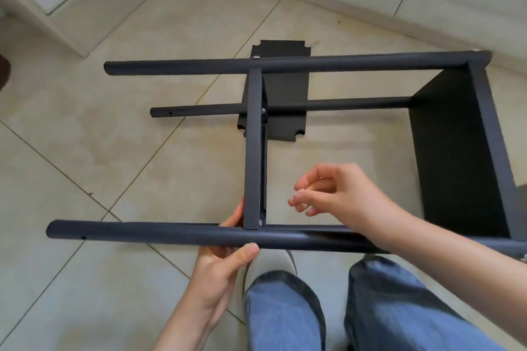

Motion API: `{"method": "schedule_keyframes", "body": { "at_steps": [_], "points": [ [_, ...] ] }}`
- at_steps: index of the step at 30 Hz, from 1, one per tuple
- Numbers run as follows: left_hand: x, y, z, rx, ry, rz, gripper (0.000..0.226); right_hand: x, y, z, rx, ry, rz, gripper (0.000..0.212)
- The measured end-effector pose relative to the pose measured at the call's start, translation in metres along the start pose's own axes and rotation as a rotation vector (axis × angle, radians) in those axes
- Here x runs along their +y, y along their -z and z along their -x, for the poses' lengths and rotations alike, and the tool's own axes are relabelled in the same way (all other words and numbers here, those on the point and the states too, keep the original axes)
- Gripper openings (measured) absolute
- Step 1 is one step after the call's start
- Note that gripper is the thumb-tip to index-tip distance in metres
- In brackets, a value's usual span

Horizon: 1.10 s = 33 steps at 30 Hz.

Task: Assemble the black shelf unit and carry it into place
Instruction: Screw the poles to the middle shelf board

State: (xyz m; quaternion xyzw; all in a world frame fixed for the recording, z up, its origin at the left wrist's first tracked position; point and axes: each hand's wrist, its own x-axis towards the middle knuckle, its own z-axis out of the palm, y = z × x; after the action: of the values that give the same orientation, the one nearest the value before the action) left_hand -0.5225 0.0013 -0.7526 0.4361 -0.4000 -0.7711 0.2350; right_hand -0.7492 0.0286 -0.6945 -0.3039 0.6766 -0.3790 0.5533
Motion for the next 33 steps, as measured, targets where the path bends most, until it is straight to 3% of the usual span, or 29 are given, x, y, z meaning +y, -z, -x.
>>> {"method": "schedule_keyframes", "body": {
  "at_steps": [4, 7, 11, 20, 28, 33],
  "points": [
    [-0.003, 0.004, 0.001, -0.003, 0.021, 0.024, 0.103, 0.005, -0.014, -0.010, -0.060, 0.003, 0.028, 0.008],
    [-0.005, 0.005, 0.002, -0.011, 0.017, 0.030, 0.086, 0.011, -0.021, -0.016, -0.073, -0.040, 0.007, 0.013],
    [-0.006, 0.004, 0.003, -0.004, 0.043, 0.072, 0.092, 0.018, -0.027, -0.018, -0.118, -0.123, -0.082, 0.009],
    [-0.003, 0.003, 0.002, 0.014, 0.066, 0.086, 0.078, 0.018, -0.029, -0.036, -0.280, -0.204, -0.066, 0.007],
    [0.000, 0.004, 0.003, -0.007, 0.073, 0.070, 0.082, 0.020, -0.043, -0.042, -0.430, -0.166, -0.013, 0.008],
    [0.000, 0.003, 0.003, -0.009, 0.070, 0.068, 0.079, 0.020, -0.046, -0.042, -0.444, -0.161, -0.024, 0.015]
  ]
}}
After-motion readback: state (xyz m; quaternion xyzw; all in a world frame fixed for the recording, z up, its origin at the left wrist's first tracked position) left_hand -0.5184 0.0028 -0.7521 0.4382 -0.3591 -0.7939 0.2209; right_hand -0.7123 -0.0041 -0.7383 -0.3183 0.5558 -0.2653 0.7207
